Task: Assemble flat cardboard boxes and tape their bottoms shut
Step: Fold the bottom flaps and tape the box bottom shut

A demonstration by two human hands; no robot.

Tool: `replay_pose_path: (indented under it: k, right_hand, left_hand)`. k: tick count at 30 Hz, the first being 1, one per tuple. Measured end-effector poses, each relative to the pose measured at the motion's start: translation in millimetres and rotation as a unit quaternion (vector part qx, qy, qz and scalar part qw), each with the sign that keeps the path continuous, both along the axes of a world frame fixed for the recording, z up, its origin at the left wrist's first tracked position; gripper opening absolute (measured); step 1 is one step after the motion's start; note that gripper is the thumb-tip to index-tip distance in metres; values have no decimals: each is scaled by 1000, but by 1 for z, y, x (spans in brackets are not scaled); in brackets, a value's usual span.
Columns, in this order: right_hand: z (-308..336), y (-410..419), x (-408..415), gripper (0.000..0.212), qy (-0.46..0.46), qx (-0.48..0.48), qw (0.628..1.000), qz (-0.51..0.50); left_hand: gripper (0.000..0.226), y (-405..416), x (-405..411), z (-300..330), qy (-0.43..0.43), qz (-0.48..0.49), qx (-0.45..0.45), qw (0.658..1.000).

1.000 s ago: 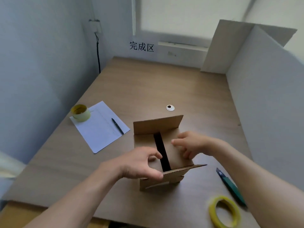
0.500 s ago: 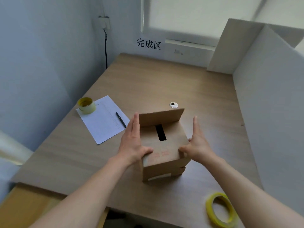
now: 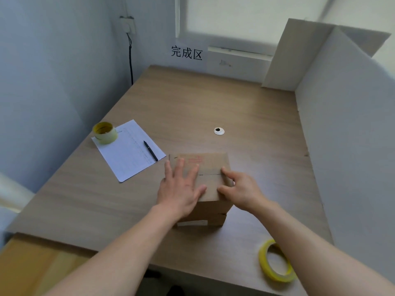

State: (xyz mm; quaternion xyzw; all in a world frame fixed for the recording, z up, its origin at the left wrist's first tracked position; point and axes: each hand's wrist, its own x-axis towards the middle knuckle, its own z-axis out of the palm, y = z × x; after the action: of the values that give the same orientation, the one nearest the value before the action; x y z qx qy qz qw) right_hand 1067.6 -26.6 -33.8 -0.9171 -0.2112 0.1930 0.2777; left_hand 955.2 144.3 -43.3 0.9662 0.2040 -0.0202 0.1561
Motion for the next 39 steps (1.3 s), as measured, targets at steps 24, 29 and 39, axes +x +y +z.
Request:
replay_pose_path:
  k: [24,29,39]
  right_hand:
    - [-97,-161,-71,19,35,-362,925,112]
    - [-56,-144,-30,52,68,-132,987,-57]
    - [95,-39,8,26,164,327,928,72]
  left_hand:
    - [63,9,7,-9,18,6,7,1000]
    - [62,6,5,-9,16,4,15,1000]
    - [63,1,3,-4,13,-3,3,1000]
